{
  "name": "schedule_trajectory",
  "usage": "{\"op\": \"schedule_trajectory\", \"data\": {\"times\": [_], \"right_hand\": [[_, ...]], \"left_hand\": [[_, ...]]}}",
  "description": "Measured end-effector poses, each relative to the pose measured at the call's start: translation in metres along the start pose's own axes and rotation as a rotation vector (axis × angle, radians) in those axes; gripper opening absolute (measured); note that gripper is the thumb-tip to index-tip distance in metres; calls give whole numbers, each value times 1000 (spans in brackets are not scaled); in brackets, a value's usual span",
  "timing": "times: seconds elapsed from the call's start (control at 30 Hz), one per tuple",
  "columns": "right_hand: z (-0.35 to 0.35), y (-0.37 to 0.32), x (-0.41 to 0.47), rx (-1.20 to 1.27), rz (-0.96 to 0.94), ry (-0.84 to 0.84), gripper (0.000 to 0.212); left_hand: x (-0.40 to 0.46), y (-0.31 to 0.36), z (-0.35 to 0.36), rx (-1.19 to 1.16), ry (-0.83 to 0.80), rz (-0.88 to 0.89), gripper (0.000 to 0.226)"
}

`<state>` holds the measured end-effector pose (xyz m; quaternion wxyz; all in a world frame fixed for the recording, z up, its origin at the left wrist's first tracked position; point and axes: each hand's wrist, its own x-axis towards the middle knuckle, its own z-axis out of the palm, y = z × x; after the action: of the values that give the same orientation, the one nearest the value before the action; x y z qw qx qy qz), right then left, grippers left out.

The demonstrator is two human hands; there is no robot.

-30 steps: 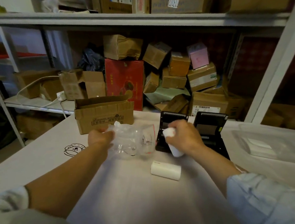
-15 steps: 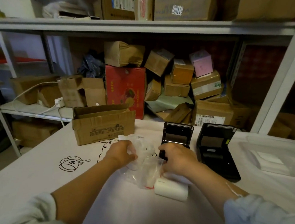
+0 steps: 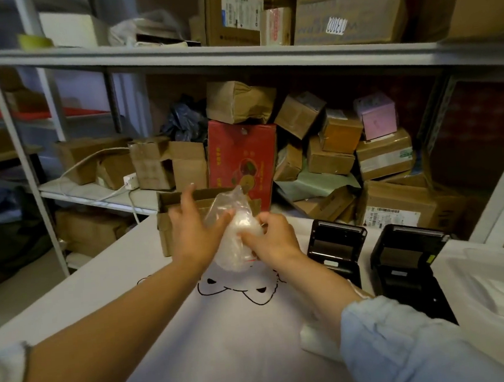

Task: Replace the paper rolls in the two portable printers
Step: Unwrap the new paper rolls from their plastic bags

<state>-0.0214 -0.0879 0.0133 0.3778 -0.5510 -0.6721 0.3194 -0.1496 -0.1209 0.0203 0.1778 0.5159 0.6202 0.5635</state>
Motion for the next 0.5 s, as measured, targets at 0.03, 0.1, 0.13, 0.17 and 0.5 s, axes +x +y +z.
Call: {"op": "schedule_trajectory", "data": {"times": [0.03, 0.1, 0.13, 0.17, 0.5], "right_hand": [[2, -5, 5, 50, 11, 51, 23], [1, -14, 16, 168, 16, 146, 25], [-1, -21, 23, 199, -4, 202, 24], [-3, -26, 30, 224, -36, 262, 22], [19, -53, 79, -2, -202, 339, 29]], "left_hand": [[0, 2, -3, 201, 92, 240, 66], [5, 2, -7, 433, -22, 649, 58], [10, -1, -9, 461, -116, 723, 59], [17, -4, -9, 434, -152, 711, 58], [87, -52, -7, 1102, -349, 259, 25]]}}
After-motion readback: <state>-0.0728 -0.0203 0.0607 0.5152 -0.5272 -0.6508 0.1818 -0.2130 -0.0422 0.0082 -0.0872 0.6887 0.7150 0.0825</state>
